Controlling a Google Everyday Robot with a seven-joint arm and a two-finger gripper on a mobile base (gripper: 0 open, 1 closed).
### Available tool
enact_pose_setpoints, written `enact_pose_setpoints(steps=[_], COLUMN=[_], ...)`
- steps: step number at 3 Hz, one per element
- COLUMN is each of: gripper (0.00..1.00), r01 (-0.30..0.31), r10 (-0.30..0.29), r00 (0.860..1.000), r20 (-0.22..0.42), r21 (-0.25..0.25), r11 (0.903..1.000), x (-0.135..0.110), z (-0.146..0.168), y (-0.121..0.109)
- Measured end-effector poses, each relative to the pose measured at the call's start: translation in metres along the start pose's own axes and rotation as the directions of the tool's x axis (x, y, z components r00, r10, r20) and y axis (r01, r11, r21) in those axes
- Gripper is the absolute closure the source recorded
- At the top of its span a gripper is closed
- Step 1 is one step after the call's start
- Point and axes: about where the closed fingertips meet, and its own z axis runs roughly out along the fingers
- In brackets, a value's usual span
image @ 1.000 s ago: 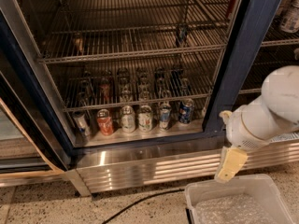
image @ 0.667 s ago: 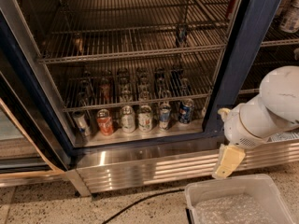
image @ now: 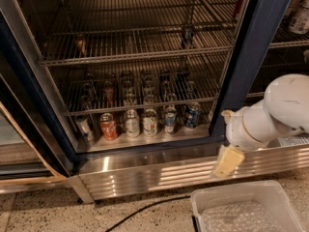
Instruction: Pick redbull can from middle shelf of fridge
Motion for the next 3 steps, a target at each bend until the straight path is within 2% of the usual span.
enact_pose_setpoints(steps=[1,2,3], gripper=[0.00,0.00,0.00], r01=[-0.068,-0.124,-0.184], r10=[0.057,0.080,0.100], r00=[0.985,0.945,0.899], r20=[0.162,0.316,0.426], r21=[0.063,0.121,0.161], r11=[0.9956,0.9849,0.9697], x=[-0.039,-0.080,-0.108], z=[0.033,0.046,0.057], y=[-0.034,-0.070,-0.102])
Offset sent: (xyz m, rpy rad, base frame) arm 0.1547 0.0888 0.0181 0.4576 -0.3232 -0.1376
